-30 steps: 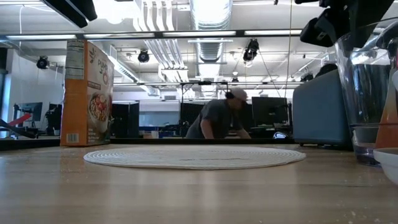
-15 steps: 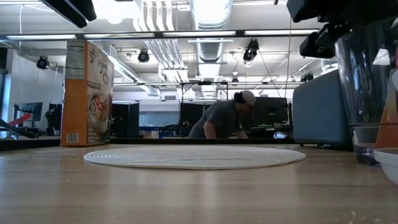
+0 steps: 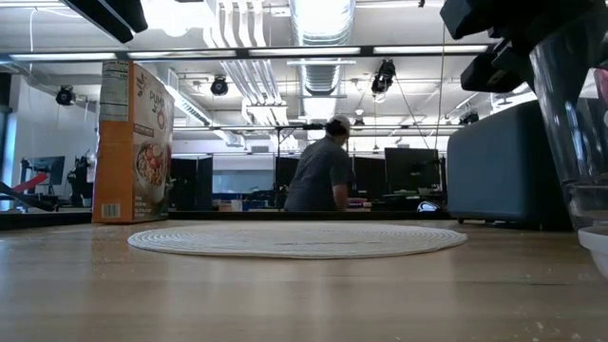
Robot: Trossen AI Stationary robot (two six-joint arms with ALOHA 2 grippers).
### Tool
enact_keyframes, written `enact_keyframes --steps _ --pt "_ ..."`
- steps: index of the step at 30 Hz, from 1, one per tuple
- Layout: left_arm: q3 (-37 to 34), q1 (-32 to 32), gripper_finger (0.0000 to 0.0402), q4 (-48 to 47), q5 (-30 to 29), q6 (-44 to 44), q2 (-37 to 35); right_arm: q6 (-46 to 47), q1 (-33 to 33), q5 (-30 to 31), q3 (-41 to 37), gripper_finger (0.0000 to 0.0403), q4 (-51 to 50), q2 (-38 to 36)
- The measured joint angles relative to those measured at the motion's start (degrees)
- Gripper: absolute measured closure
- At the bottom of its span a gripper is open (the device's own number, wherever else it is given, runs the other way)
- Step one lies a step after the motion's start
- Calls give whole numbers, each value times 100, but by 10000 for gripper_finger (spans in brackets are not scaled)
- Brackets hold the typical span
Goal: Arrange a breakfast setting
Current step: Move the purple cup with spoon to the top of the table
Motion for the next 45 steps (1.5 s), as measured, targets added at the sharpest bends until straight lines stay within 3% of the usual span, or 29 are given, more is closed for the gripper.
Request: enact_keyframes --steps 9,19,29,38,45 --pt "-53 0 233 -37 -11 0 2 -617 -504 345 564 393 -100 0" --pt "-53 -2 233 -263 -10 -7 1 -1514 -1938 484 1249 394 -310 166" --pt "-53 -2 233 -536 -7 -237 -4 -2179 -3363 1047 2217 394 -464 1169" --pt "-53 -2 233 -588 -4 -410 -7 -1833 -4340 1535 3208 394 -588 2155" --pt "-53 -2 233 -586 -4 -433 -9 -1926 -4898 1514 4034 394 -941 2754"
